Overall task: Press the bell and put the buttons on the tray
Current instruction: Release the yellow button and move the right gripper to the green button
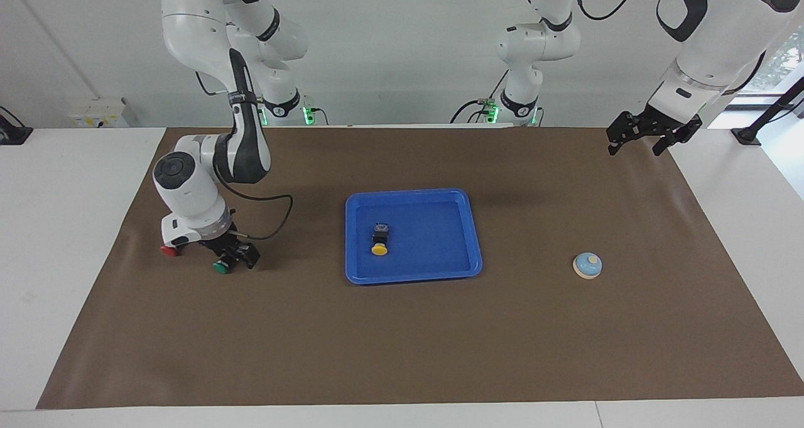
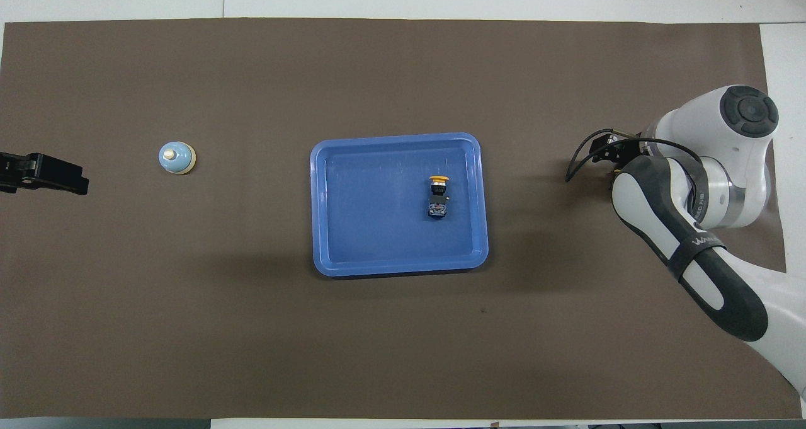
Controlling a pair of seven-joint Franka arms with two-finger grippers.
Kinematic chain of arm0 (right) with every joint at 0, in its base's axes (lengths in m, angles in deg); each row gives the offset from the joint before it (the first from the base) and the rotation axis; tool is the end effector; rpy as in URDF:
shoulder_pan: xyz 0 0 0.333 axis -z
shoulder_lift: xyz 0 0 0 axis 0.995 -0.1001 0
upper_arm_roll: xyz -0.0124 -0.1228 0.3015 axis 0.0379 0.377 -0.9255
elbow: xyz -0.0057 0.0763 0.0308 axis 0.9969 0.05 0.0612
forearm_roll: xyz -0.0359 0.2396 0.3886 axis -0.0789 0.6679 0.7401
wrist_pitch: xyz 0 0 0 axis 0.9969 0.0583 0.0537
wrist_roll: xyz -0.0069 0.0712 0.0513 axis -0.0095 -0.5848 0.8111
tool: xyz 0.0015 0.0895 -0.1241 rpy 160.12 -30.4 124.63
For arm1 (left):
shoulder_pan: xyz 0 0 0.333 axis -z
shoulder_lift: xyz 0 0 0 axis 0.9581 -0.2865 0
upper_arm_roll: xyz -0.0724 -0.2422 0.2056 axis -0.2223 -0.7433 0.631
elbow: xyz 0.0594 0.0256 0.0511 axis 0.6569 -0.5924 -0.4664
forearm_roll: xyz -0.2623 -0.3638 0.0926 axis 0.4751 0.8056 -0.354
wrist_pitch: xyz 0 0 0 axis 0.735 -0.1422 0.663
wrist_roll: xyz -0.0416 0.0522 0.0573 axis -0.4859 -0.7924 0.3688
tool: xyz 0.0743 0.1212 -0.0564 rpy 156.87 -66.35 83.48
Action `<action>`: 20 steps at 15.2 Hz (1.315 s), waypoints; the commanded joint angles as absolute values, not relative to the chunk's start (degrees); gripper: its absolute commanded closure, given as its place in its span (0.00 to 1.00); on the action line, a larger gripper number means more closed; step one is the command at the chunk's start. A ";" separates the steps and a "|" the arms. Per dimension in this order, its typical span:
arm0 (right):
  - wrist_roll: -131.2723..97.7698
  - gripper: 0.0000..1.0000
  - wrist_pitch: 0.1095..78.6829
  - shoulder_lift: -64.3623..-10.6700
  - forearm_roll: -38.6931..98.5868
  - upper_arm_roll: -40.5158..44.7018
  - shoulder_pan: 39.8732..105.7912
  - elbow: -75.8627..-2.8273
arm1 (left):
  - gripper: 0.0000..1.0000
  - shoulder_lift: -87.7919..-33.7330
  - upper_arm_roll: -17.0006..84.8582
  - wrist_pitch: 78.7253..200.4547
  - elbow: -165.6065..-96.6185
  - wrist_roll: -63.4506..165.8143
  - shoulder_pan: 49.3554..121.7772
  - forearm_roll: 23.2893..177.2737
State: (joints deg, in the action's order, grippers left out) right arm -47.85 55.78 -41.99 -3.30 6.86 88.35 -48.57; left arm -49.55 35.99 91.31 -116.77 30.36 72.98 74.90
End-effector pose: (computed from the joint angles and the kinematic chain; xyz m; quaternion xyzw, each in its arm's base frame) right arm 0.6666 -0.0216 0.2178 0.9798 -0.1994 0.0123 0.0076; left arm 0.6080 -0.0060 0.5572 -0.9982 0.0521 0.0307 0.0003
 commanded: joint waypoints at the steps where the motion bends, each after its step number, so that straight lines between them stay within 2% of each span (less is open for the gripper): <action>1: -47.86 0.15 59.08 -41.60 -3.98 6.04 89.53 -51.52 | 0.00 -49.21 36.08 90.42 -116.40 30.11 72.91 74.35; 3: -47.78 0.51 59.00 -41.60 -3.98 6.04 89.53 -51.52 | 0.00 -49.30 36.08 90.33 -116.48 30.11 72.91 74.35; 4: -47.78 0.53 58.82 -41.60 -3.98 6.04 89.53 -51.52 | 0.00 -49.21 36.08 90.33 -116.40 30.11 72.91 74.35; 6: -47.86 0.50 58.47 -41.60 -3.98 6.04 89.53 -51.43 | 0.00 -49.30 36.08 90.42 -116.40 30.11 72.91 74.35; 7: -47.86 0.40 58.12 -41.60 -3.98 6.04 89.53 -51.26 | 0.00 -49.21 36.08 90.33 -116.40 30.11 72.91 74.35; 8: -47.86 0.26 57.59 -41.60 -3.98 6.04 89.53 -50.91 | 0.00 -49.29 36.08 90.41 -116.40 30.11 72.91 74.35; 9: -47.86 0.25 57.42 -41.60 -3.98 6.04 89.53 -50.99 | 0.00 -49.21 36.08 90.33 -116.40 30.11 72.91 74.35; 10: -47.86 0.28 57.67 -41.60 -3.98 6.04 89.53 -51.25 | 0.00 -49.21 36.08 90.33 -116.40 30.11 72.91 74.35; 12: -47.60 0.69 57.59 -41.51 -3.98 6.04 89.53 -51.26 | 0.00 -49.21 36.08 90.42 -116.40 30.11 72.91 74.35; 14: -47.43 0.97 57.68 -41.51 -3.98 6.04 89.44 -51.34 | 0.00 -49.21 36.08 90.33 -116.40 30.11 72.91 74.35; 15: -47.43 1.00 57.59 -41.51 -3.98 6.04 89.36 -51.34 | 0.00 -49.29 36.08 90.33 -116.40 30.11 72.91 74.35; 20: -47.16 1.00 55.32 -41.51 -4.16 6.04 88.83 -49.86 | 0.00 -49.30 36.08 90.33 -116.40 30.11 72.91 74.35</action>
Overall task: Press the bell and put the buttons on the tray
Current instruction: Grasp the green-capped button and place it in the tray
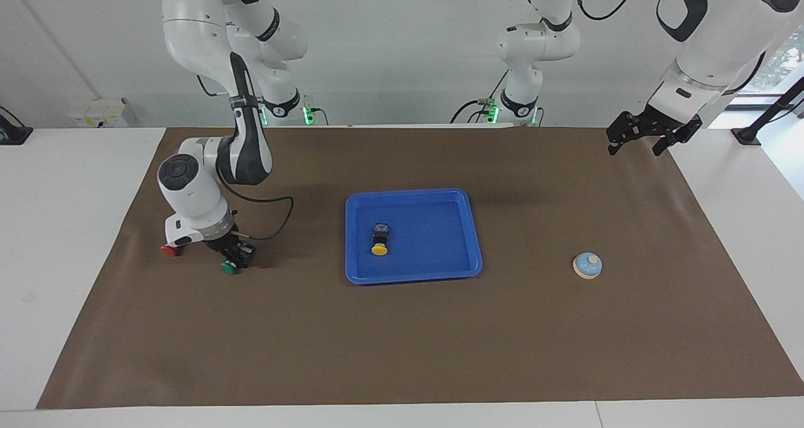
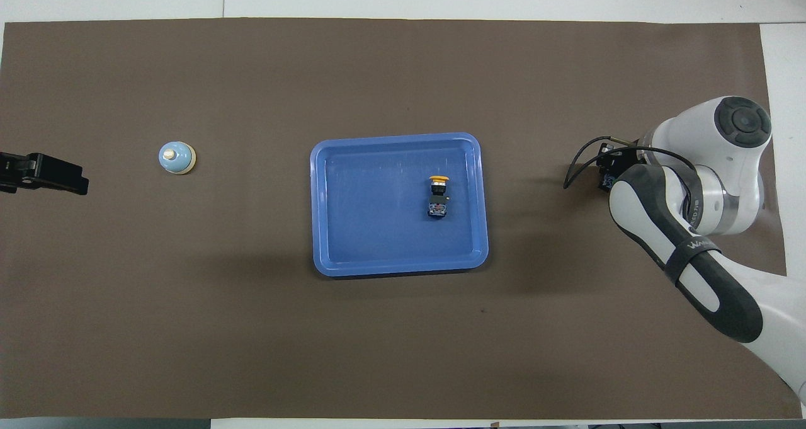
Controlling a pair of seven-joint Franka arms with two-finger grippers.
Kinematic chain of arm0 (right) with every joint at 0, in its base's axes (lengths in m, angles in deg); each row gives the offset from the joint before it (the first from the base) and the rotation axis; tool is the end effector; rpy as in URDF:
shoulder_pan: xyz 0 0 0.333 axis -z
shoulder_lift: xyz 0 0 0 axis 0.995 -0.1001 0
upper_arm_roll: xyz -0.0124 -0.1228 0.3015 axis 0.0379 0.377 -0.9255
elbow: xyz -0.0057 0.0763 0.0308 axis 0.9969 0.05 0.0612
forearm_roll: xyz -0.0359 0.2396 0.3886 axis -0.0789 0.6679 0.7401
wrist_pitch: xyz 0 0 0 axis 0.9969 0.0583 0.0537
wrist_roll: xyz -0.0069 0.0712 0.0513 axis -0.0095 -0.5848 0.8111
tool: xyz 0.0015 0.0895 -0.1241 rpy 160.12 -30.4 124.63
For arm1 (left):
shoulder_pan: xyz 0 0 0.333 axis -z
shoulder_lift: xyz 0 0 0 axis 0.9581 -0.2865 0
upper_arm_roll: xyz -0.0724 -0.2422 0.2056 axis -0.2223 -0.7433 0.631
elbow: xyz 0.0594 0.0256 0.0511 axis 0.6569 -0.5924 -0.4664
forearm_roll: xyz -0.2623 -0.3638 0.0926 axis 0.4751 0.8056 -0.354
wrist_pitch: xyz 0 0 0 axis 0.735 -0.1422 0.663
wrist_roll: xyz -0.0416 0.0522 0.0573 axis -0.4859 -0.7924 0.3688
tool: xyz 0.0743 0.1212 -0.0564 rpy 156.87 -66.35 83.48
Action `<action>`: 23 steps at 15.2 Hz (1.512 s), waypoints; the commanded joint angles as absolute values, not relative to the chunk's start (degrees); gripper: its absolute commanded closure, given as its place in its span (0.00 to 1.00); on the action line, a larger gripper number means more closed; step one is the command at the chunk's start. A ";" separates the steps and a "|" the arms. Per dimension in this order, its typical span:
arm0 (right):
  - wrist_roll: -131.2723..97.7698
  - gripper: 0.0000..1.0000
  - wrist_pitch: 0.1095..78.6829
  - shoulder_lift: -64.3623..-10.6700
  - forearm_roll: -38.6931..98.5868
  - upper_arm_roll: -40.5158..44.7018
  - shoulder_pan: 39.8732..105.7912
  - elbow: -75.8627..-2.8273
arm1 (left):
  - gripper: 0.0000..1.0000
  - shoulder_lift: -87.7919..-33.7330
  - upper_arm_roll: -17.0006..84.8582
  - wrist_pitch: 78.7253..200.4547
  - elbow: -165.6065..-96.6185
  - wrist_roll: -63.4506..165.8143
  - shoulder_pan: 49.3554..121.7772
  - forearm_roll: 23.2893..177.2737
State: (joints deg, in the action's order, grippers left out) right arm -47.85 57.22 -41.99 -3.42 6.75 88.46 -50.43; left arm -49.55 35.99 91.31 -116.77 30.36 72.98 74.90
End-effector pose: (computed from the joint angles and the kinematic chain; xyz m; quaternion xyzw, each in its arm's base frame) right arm 0.6574 -0.0210 0.2047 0.9801 -0.1982 0.0087 0.0082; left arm 0.6080 -0.0060 0.5572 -0.9982 0.0521 0.0307 0.0003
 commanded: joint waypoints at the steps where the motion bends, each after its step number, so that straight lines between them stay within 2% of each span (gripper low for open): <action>1: -47.25 1.00 53.48 -41.51 -4.16 6.04 88.48 -48.37 | 0.00 -49.21 36.08 90.41 -116.40 30.11 72.91 74.35; 6: -50.22 1.00 44.33 -41.77 -3.98 5.87 84.45 -39.67 | 0.00 -49.29 36.08 90.41 -116.40 30.11 72.91 74.35; 10: -59.53 1.00 38.97 -43.79 -3.28 5.87 76.37 -32.28 | 0.00 -49.29 36.08 90.33 -116.40 30.11 72.91 74.35; 18: -69.30 1.00 40.27 -45.81 3.58 5.60 59.93 -28.68 | 0.00 -49.21 36.08 90.33 -116.40 30.11 72.91 74.35; 23: -72.99 1.00 47.03 -49.24 3.05 5.60 53.42 -29.02 | 0.00 -49.21 36.08 90.33 -116.40 30.11 72.91 74.35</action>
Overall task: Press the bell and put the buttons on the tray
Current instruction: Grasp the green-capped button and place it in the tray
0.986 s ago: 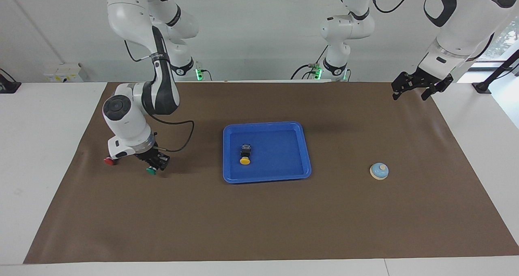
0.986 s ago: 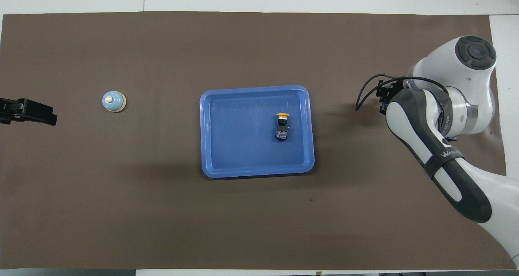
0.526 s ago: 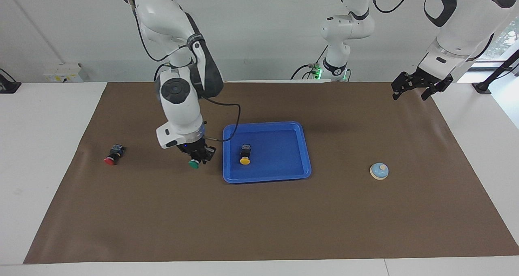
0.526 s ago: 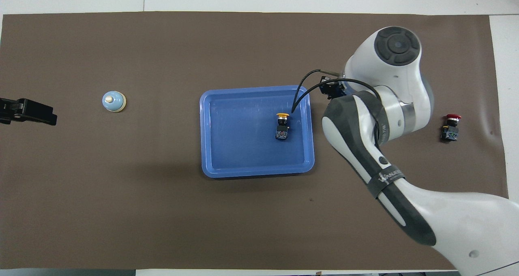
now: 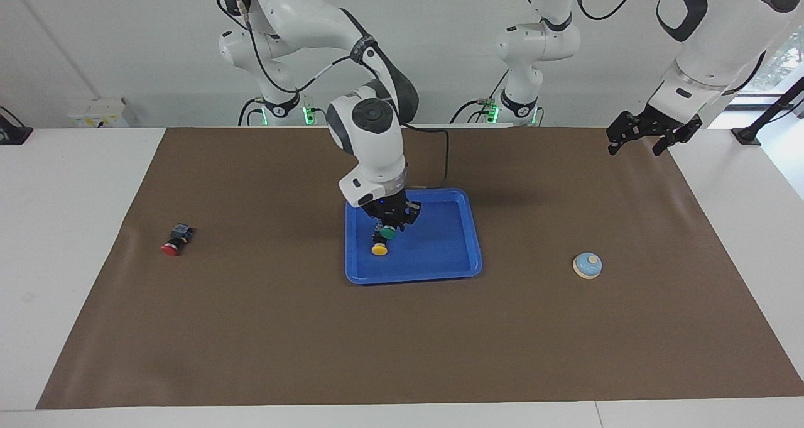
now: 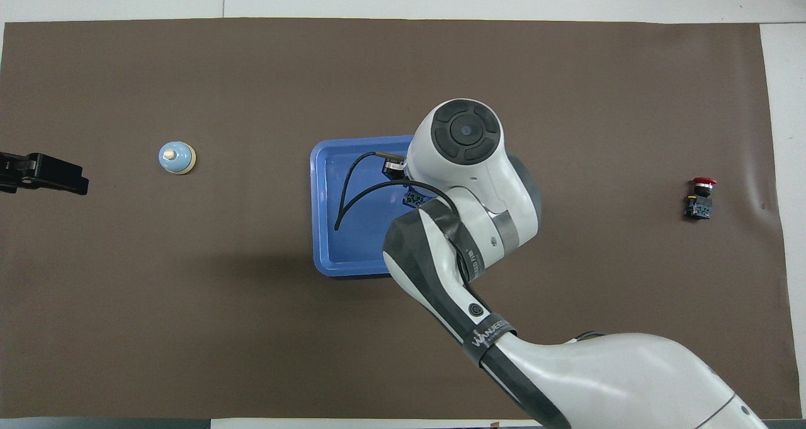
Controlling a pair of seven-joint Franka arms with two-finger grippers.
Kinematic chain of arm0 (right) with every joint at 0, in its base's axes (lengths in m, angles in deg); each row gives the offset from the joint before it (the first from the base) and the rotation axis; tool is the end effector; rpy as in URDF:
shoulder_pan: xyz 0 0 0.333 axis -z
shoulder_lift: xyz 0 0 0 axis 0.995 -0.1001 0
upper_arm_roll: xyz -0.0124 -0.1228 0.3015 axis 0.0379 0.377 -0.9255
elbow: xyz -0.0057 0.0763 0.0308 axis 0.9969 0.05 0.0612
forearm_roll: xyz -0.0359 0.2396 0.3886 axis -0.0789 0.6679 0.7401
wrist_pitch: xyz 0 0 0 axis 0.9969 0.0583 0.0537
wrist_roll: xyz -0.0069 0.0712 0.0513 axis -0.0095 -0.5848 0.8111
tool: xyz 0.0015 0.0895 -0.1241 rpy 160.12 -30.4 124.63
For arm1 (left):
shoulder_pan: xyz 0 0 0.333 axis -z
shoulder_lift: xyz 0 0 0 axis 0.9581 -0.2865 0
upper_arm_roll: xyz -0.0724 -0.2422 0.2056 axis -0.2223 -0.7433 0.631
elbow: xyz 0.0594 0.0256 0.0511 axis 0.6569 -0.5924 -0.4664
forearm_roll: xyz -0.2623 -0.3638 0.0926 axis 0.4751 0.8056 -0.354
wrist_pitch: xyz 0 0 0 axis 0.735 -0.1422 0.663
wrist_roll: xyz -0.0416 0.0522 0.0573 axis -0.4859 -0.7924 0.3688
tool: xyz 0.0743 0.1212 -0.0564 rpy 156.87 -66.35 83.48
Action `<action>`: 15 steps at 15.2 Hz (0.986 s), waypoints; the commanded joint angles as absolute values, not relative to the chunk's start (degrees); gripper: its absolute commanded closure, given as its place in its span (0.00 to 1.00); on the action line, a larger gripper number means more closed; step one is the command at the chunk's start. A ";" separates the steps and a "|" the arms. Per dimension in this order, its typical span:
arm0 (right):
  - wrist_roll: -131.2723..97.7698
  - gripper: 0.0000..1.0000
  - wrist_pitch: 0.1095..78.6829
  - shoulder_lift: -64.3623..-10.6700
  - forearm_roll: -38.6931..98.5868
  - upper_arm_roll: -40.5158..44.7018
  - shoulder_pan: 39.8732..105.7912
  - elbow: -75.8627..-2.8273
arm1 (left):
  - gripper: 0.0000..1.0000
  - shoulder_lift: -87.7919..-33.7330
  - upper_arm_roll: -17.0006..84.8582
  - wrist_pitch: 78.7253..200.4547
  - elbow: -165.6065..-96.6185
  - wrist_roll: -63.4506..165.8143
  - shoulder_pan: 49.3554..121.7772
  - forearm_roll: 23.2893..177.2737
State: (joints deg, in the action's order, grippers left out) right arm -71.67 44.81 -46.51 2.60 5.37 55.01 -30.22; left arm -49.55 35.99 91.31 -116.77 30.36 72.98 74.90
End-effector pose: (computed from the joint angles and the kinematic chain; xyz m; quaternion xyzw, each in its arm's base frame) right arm 0.6211 0.4070 0.3074 -0.9893 0.1365 -0.0028 0.0523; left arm 0.6080 -0.0060 0.5572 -0.9982 0.0521 0.0307 0.0003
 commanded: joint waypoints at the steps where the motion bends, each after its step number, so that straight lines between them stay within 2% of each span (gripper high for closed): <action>1: -73.44 1.00 49.39 -49.94 2.87 5.60 52.62 -30.06 | 0.00 -49.21 36.08 90.41 -116.40 30.11 72.91 74.35; 7: -73.27 1.00 55.82 -49.51 2.70 5.60 52.26 -35.60 | 0.00 -49.30 36.08 90.33 -116.40 30.11 72.91 74.35; 9: -73.44 0.75 58.11 -49.07 2.70 5.60 52.26 -37.80 | 0.00 -49.21 36.08 90.33 -116.40 30.11 72.91 74.35; 11: -73.62 0.43 58.20 -48.89 2.70 5.60 52.18 -38.07 | 0.00 -49.21 36.08 90.33 -116.40 30.11 72.91 74.35; 12: -73.70 0.33 58.20 -48.89 2.70 5.60 52.18 -38.07 | 0.00 -49.21 36.08 90.33 -116.40 30.11 72.91 74.35; 13: -73.70 0.14 58.20 -48.81 2.70 5.60 52.18 -38.07 | 0.00 -49.21 36.08 90.41 -116.40 30.11 72.91 74.35; 15: -74.66 0.01 57.59 -48.89 2.79 5.60 52.09 -37.72 | 0.00 -49.30 36.08 90.33 -116.40 30.11 72.91 74.35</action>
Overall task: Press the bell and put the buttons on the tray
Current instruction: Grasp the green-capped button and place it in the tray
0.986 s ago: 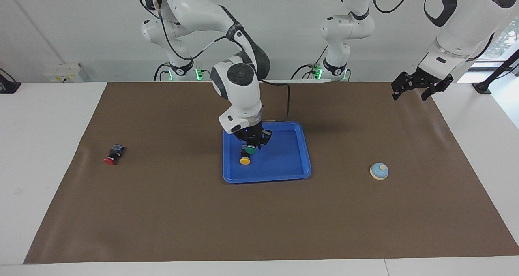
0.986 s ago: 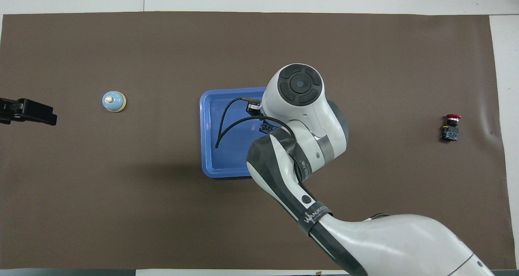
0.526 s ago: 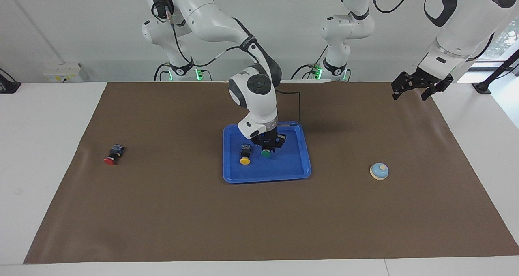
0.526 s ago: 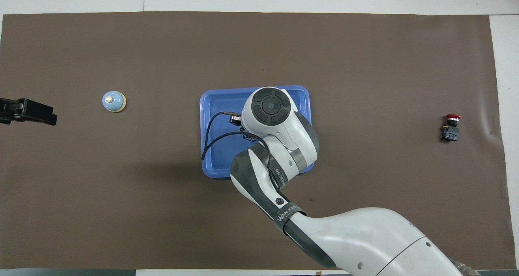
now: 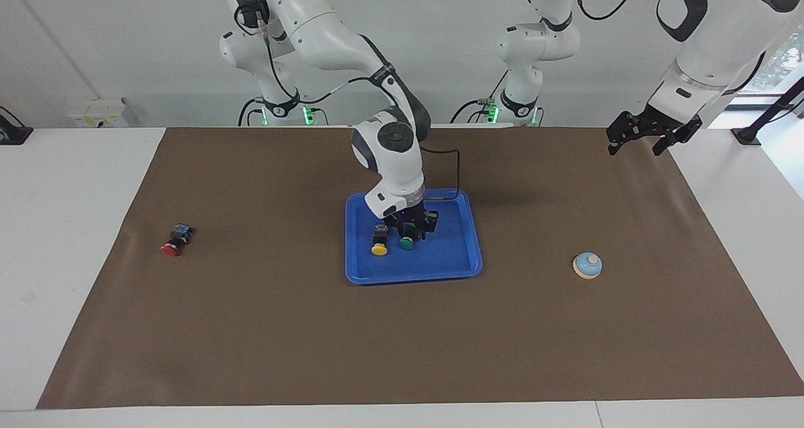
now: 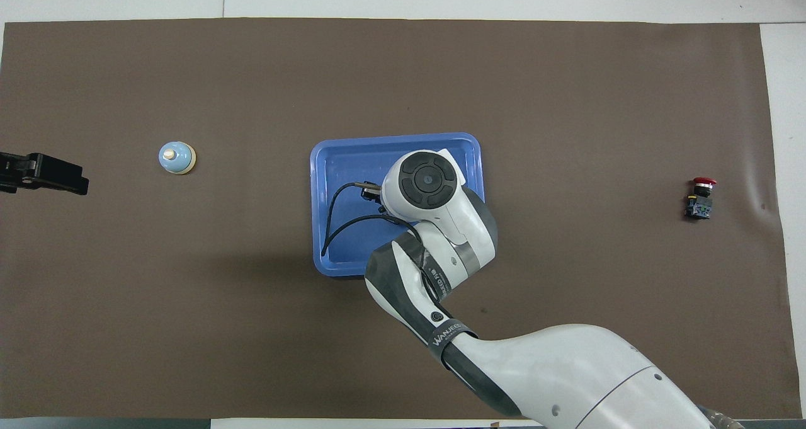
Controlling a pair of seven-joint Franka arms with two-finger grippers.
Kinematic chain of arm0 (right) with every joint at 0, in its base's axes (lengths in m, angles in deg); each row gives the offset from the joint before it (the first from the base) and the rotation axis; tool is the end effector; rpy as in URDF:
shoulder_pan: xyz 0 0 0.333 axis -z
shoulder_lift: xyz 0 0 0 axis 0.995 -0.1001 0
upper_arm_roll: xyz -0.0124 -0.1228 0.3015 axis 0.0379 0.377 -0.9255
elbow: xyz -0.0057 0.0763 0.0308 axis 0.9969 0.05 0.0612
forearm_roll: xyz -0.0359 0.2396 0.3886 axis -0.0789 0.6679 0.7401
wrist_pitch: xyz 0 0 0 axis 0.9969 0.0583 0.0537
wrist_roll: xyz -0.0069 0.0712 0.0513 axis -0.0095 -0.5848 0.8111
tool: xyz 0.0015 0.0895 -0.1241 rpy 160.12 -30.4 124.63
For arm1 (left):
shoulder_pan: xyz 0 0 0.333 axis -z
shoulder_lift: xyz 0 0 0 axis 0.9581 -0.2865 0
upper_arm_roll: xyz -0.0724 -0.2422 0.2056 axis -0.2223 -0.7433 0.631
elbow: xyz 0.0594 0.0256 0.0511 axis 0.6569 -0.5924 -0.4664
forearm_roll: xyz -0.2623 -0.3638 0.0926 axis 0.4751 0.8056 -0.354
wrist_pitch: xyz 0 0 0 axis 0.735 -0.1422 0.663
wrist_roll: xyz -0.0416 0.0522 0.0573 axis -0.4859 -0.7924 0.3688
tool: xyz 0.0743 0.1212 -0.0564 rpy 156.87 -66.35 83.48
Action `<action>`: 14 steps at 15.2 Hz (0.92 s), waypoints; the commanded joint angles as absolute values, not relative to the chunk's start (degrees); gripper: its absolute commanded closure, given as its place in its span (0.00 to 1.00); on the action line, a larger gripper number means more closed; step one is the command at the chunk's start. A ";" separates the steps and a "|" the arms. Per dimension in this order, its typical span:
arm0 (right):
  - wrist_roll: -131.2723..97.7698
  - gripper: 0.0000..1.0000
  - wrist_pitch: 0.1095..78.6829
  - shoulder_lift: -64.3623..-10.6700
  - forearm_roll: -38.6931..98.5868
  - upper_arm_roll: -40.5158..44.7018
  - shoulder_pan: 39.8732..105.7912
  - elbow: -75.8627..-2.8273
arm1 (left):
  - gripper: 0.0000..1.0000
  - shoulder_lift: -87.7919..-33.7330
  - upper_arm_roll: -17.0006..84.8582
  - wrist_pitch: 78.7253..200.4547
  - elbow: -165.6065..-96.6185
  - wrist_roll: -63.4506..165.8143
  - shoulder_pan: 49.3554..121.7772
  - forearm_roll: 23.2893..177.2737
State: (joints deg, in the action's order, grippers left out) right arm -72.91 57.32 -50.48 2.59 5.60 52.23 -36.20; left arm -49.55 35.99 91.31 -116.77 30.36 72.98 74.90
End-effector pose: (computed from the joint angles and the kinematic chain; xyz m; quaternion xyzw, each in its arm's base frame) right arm 0.5970 0.4297 0.2237 -0.9891 0.1307 -0.0191 0.0655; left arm 0.6080 -0.0060 0.5572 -0.9982 0.0521 0.0307 0.0003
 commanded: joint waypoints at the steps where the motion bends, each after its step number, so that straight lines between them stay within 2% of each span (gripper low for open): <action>1: -75.63 0.00 56.98 -48.89 2.79 5.60 52.09 -37.29 | 0.00 -49.21 36.08 90.33 -116.40 30.11 72.91 74.35; 6: -77.66 0.00 42.32 -48.72 2.87 6.13 53.57 -26.58 | 0.00 -49.21 36.08 90.33 -116.40 30.11 72.91 74.44; 10: -73.90 0.00 33.88 -43.19 1.65 6.48 61.73 -26.12 | 0.00 -49.30 36.08 90.33 -116.40 30.11 72.91 74.35; 14: -62.66 0.00 27.02 -40.11 -1.33 6.57 72.28 -26.73 | 0.00 -49.21 36.08 90.33 -116.40 30.11 72.91 74.35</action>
State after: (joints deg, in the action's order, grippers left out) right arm -67.26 29.30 -41.61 0.80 7.42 67.46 -25.50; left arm -49.55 35.99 91.31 -116.77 30.36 72.98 74.90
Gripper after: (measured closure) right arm 0.000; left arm 0.000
